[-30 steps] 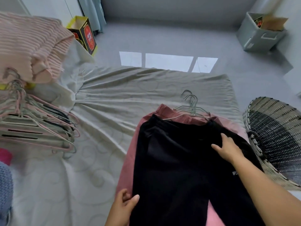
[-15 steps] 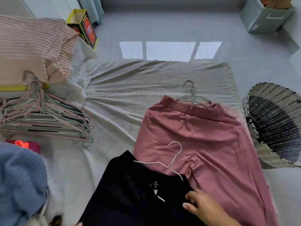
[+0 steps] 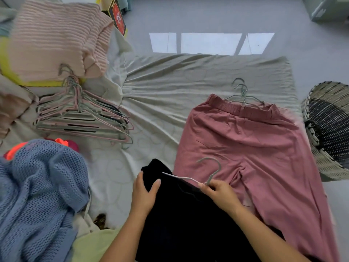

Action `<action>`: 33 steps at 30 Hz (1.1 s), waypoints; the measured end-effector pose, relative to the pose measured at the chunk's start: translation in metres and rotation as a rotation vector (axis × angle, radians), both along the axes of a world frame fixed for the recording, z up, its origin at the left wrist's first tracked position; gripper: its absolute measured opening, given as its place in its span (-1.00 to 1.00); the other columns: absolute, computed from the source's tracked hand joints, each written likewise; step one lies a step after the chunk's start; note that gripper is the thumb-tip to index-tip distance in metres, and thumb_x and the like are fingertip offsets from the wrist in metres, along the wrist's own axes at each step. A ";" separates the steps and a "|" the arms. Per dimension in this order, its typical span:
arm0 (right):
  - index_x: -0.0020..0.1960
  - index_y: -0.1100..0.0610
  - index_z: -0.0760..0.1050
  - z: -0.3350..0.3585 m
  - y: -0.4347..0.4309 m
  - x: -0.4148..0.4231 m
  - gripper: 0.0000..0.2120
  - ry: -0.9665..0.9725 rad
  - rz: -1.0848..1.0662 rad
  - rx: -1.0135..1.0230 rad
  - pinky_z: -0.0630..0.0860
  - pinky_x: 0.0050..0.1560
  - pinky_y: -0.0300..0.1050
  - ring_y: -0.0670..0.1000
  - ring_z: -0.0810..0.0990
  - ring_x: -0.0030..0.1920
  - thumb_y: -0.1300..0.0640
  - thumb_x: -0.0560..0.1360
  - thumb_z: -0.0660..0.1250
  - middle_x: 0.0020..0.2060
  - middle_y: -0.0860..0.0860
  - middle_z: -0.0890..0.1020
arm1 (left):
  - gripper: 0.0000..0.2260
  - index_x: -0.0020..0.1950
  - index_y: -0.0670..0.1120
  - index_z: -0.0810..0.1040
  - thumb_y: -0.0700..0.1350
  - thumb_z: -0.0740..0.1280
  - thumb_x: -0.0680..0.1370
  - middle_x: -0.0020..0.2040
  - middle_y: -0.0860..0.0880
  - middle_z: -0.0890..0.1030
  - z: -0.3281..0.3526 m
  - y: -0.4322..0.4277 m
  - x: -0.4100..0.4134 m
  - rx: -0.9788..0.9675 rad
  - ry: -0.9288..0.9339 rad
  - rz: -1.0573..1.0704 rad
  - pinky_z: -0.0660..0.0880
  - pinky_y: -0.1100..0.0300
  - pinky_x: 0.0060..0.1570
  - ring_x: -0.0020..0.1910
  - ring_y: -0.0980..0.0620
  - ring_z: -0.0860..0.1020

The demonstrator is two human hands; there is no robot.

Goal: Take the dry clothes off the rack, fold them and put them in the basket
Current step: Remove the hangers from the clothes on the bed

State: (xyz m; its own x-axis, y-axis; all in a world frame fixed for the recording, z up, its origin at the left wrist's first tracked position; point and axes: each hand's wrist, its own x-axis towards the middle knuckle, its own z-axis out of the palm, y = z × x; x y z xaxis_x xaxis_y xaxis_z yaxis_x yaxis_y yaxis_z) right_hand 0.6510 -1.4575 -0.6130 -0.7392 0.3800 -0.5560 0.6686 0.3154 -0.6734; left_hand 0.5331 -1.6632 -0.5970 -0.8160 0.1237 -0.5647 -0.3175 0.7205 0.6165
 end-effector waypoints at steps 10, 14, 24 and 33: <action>-0.35 -0.07 0.43 0.090 -0.023 0.027 -0.72 0.119 0.277 0.165 0.40 -0.22 -0.11 -0.12 0.40 -0.36 -0.17 0.46 0.19 -0.52 -0.17 0.44 | -0.78 0.07 -0.16 0.54 -0.05 0.21 0.59 0.09 -0.20 0.52 0.044 -0.017 -0.023 -0.109 0.157 -0.204 0.34 0.15 -0.07 0.02 -0.12 0.49; -0.17 0.01 0.60 0.114 -0.021 0.042 -0.81 0.192 0.373 0.134 0.49 -0.05 -0.10 -0.07 0.56 -0.13 -0.03 0.49 0.27 -0.20 -0.13 0.59 | -0.82 -0.04 -0.15 0.54 -0.07 0.22 0.59 -0.10 -0.15 0.56 0.060 -0.041 -0.010 -0.057 0.171 -0.112 0.53 -0.04 -0.16 -0.10 -0.18 0.53; -0.25 0.04 0.63 0.180 0.024 0.047 -0.62 0.515 -0.346 -0.430 0.51 -0.14 -0.25 -0.07 0.56 -0.29 -0.28 0.25 0.45 -0.37 -0.01 0.61 | -0.80 -0.05 -0.19 0.52 -0.07 0.21 0.60 -0.27 -0.10 0.49 0.088 -0.069 0.025 0.176 -0.256 0.161 0.32 0.19 -0.40 -0.37 0.03 0.41; -0.19 0.02 0.46 0.217 0.049 -0.003 -0.85 0.794 -0.999 -0.622 0.21 -0.56 -0.36 -0.18 0.27 -0.56 0.03 0.53 0.22 -0.57 -0.12 0.40 | -0.70 -0.22 -0.17 0.52 0.04 0.27 0.56 -0.19 -0.13 0.59 0.130 -0.085 0.022 0.293 -0.173 0.402 0.47 0.09 -0.15 -0.19 -0.07 0.56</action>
State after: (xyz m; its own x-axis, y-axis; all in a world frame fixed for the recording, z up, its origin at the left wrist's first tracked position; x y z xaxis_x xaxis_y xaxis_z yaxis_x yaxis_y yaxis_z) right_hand 0.6485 -1.4087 -0.3963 -0.4993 0.7717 -0.3940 -0.1856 -0.5394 -0.8213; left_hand 0.5548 -1.7479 -0.4666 -0.7297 -0.0067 -0.6837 -0.6479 0.3262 0.6883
